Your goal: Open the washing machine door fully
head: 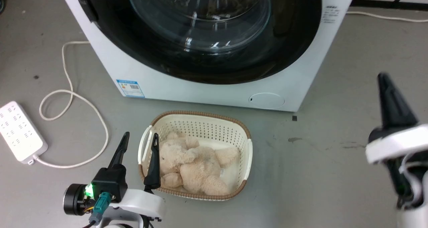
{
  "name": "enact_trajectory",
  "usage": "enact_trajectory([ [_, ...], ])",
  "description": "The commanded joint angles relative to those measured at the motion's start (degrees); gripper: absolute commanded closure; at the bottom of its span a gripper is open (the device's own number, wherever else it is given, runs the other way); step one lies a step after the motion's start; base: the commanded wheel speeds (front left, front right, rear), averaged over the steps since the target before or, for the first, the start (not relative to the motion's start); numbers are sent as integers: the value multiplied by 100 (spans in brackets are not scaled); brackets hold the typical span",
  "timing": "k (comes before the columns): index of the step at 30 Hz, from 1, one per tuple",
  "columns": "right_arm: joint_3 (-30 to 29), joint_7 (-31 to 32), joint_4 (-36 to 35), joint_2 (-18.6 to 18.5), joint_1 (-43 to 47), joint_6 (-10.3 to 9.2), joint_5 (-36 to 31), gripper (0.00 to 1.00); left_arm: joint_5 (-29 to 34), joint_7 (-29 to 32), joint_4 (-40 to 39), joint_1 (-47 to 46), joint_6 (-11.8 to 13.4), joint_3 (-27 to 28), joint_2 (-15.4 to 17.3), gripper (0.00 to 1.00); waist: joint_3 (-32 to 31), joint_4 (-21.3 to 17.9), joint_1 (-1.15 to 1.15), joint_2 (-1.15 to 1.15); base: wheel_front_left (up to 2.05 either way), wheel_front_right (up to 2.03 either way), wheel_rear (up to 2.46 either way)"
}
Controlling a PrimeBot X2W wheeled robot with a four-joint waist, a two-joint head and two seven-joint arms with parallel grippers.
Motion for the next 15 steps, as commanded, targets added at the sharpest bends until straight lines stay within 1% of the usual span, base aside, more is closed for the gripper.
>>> enact_trajectory([
  [1, -108, 86, 54, -6, -273, -3, 182, 100, -20, -65, -36, -144, 27, -42, 4, 0, 85, 58, 0, 0, 0, 0, 0],
  [7, -453, 537, 389, 46, -1045, -3, 655, 100, -59, -136, -71, -235, 58, -100, 4, 0, 296, 188, 0, 0, 0, 0, 0],
  [12, -794, 985, 845, 122, -1761, -4, 1030, 100, -89, -196, -98, -314, 99, -116, 5, 0, 487, 292, 0, 0, 0, 0, 0],
  [13, -794, 985, 845, 122, -1761, -4, 1030, 100, -89, -196, -98, -314, 99, -116, 5, 0, 487, 292, 0, 0, 0, 0, 0],
  [14, -948, 1188, 1074, 148, -2041, -4, 1155, 100, -99, -220, -107, -351, 103, -100, 5, 0, 553, 336, 0, 0, 0, 0, 0],
  [15, -948, 1188, 1074, 148, -2041, -4, 1155, 100, -99, -220, -107, -351, 103, -100, 5, 0, 553, 336, 0, 0, 0, 0, 0],
])
